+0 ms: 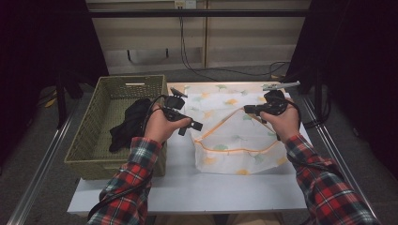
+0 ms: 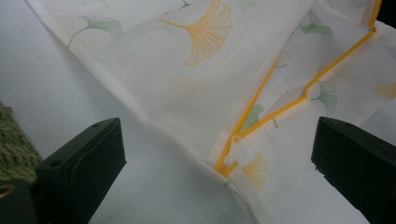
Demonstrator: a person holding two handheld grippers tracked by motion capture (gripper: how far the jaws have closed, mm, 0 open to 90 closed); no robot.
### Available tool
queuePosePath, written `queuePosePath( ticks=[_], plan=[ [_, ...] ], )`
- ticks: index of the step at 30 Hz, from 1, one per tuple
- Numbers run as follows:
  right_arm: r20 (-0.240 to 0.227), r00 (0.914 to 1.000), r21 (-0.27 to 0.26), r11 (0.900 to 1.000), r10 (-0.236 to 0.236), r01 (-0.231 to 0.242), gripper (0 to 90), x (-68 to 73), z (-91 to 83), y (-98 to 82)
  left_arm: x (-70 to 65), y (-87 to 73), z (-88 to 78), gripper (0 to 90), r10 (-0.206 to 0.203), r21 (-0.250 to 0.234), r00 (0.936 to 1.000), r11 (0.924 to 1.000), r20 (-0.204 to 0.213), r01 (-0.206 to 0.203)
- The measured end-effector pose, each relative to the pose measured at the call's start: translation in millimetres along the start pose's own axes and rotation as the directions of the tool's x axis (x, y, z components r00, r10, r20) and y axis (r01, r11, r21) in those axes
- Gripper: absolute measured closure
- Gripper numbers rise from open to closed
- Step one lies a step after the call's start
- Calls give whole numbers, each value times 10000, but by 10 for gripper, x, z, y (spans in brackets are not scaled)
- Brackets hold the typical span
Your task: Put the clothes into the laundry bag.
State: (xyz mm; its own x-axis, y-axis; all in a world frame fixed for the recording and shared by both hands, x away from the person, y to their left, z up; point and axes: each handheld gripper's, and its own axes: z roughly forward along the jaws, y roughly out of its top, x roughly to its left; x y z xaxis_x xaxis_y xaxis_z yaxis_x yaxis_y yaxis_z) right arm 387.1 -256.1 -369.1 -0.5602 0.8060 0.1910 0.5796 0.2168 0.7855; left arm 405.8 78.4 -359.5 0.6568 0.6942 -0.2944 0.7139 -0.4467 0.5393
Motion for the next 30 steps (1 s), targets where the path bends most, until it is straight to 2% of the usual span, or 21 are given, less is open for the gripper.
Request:
queuePosePath(
  ticks=[5,8,11,13,15,18,24,30],
  plan=[
    [24,10000,29,10000,-35,35,900,9,1,-2,41,54,-79,24,-22,-35,9998,10000,-193,21],
    [-6,10000,-2,10000,-52,52,900,11,-1,-3,62,62,-111,24,-27,-21,9999,10000,-150,27],
    [0,10000,7,10000,-38,38,900,1,1,-9,84,63,-138,24,3,-10,9984,10000,-574,-4],
    [-12,10000,31,10000,-52,52,900,-2,5,-13,109,65,-161,24,-54,-12,9988,10000,-478,53],
    [-7,10000,47,10000,-12,12,900,-6,4,-20,134,65,-191,24,18,-10,9983,10000,-576,-19],
    [-16,10000,65,10000,-13,13,900,-15,10,-32,161,64,-227,24,-137,-114,9987,9998,-497,132],
    [-10,10000,67,10000,-42,42,900,-22,10,-39,227,60,-335,24,-129,-182,9976,9998,-679,117],
    [-20,10000,128,9999,-2,3,900,-14,7,-41,309,31,-460,24,-321,-448,9963,9986,-795,286]
  ],
)
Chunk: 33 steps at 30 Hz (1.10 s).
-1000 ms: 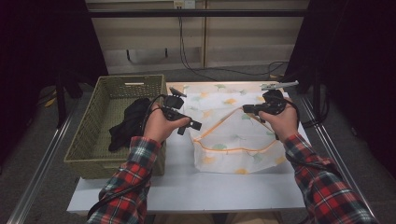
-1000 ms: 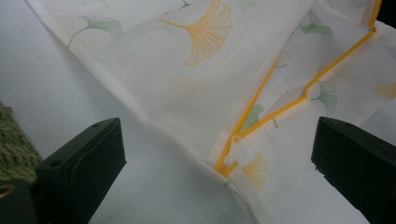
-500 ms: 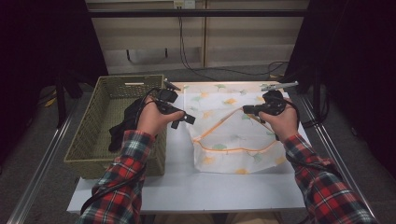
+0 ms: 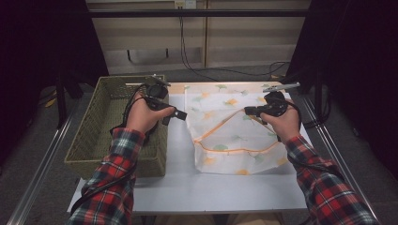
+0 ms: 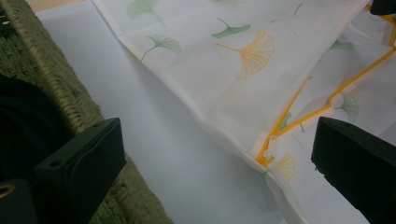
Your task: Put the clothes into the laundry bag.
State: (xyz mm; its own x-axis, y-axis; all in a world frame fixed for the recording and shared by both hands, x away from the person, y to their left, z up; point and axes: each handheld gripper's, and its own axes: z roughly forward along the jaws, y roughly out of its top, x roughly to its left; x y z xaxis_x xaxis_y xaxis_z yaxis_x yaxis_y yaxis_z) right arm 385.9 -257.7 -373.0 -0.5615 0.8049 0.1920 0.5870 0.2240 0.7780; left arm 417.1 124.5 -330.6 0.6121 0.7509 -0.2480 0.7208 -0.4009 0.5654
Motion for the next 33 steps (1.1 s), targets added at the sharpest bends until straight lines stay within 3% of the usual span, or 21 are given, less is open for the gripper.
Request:
queuePosePath(
  ticks=[17,24,31,33],
  plan=[
    [17,10000,82,9999,-79,79,900,8,8,-12,297,-160,-220,26,-466,10,9971,9989,-596,467],
    [4,10000,167,9998,-87,87,900,27,32,-14,430,-256,-235,25,-783,47,9944,9969,-714,788],
    [6,9999,182,9997,-162,162,900,30,32,-3,550,-333,-250,26,-1029,-51,9882,9947,-1132,1030],
    [32,9999,187,9997,-130,129,900,32,32,-4,595,-352,-252,26,-1075,75,9893,9940,-984,1087]
  ],
)
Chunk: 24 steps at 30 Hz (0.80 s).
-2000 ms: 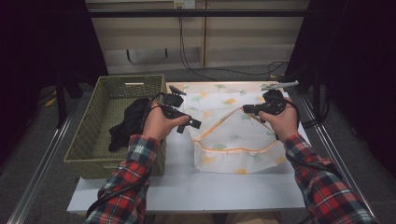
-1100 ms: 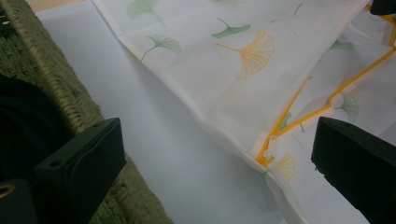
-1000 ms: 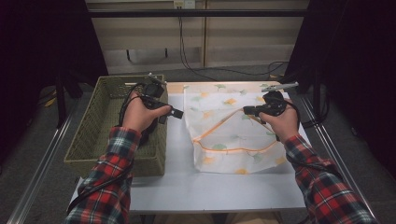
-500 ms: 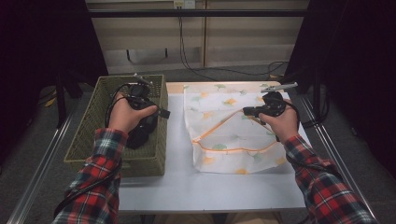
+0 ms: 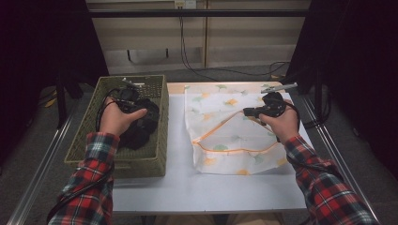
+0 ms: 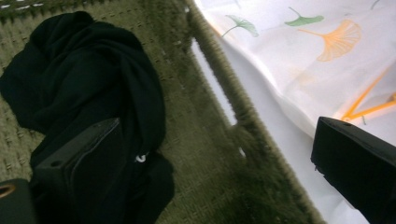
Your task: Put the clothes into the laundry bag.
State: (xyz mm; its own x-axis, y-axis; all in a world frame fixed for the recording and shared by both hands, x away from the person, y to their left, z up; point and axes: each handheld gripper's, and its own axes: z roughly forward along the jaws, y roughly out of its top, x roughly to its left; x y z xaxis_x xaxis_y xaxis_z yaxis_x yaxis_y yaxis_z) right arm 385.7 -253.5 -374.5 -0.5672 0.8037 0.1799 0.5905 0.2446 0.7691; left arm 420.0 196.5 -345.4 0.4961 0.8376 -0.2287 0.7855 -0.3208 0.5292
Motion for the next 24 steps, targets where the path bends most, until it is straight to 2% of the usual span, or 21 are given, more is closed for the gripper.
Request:
queuePosePath(
  ticks=[6,7,13,15,17,18,23,24],
  plan=[
    [-12,10000,41,9999,-96,96,900,20,14,-13,115,-42,32,29,-256,-143,9997,9996,-17,256],
    [7,10000,74,9999,-67,67,900,21,13,-15,127,-49,39,29,-265,-193,9995,9995,-161,262],
    [15,10000,44,10000,-35,35,900,6,7,-33,249,-89,58,28,-488,-121,9984,9987,-269,485],
    [17,10000,21,10000,-24,24,900,7,1,-33,292,-105,72,29,-562,-166,9972,9983,-488,555],
    [34,10000,-7,10000,-50,50,900,12,-2,-31,336,-120,91,29,-716,-191,9966,9973,-399,709],
    [4,10000,-2,10000,-70,70,900,12,0,-31,360,-129,103,29,-750,-173,9958,9971,-534,742],
    [15,10000,24,10000,-67,66,900,16,10,-41,430,-147,155,29,-665,-140,9940,9978,-869,655],
    [16,10000,42,10000,-71,71,900,17,11,-43,455,-150,170,29,-806,-142,9935,9967,-804,797]
  ],
)
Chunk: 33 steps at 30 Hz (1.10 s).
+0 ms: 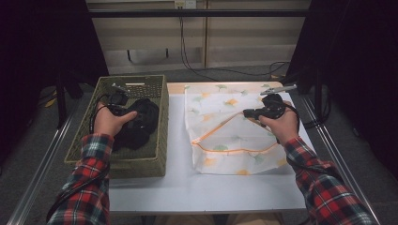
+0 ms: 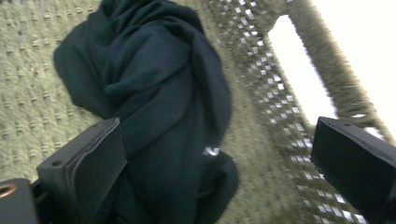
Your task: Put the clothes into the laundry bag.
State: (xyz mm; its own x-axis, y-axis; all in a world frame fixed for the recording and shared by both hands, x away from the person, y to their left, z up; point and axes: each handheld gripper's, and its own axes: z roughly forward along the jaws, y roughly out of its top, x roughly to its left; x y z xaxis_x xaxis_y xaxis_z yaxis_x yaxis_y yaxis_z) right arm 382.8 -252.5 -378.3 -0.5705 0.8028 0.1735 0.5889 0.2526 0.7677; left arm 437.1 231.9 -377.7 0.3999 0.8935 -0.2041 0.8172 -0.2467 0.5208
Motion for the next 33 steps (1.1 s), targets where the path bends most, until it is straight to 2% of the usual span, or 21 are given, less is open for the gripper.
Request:
queuePosePath(
  ticks=[4,7,13,17,19,22,23,24,26,33],
  plan=[
    [-36,10000,8,10000,-4,4,900,3,3,-10,75,-4,58,29,-175,-10,9998,9998,-57,175],
    [-21,10000,-50,10000,-13,13,900,5,5,-14,99,-5,107,29,-237,104,9997,9997,53,236],
    [-99,9999,4,10000,-79,79,900,-4,22,-28,175,-2,224,29,-334,243,9993,9991,-187,338],
    [-61,10000,32,10000,-28,28,900,-19,13,-32,195,9,276,30,-326,266,9990,9991,-316,334],
    [-77,10000,18,10000,-36,36,900,-27,10,-30,205,13,306,31,-397,305,9990,9987,-211,403],
    [-92,10000,39,10000,-5,5,900,-28,10,-27,214,20,352,30,-452,306,9986,9985,-281,461],
    [-84,10000,42,10000,-16,16,900,-28,11,-26,223,28,362,30,-332,381,9990,9987,-308,344],
    [-88,10000,52,10000,-12,12,900,-28,10,-24,216,31,379,30,-427,286,9986,9986,-314,436],
    [-89,10000,51,10000,-1,2,900,-28,12,-21,222,40,410,28,-332,323,9988,9989,-373,344],
    [-83,10000,15,10000,-34,34,900,-49,3,-23,225,62,526,25,-192,388,9995,9990,-261,202]
  ],
)
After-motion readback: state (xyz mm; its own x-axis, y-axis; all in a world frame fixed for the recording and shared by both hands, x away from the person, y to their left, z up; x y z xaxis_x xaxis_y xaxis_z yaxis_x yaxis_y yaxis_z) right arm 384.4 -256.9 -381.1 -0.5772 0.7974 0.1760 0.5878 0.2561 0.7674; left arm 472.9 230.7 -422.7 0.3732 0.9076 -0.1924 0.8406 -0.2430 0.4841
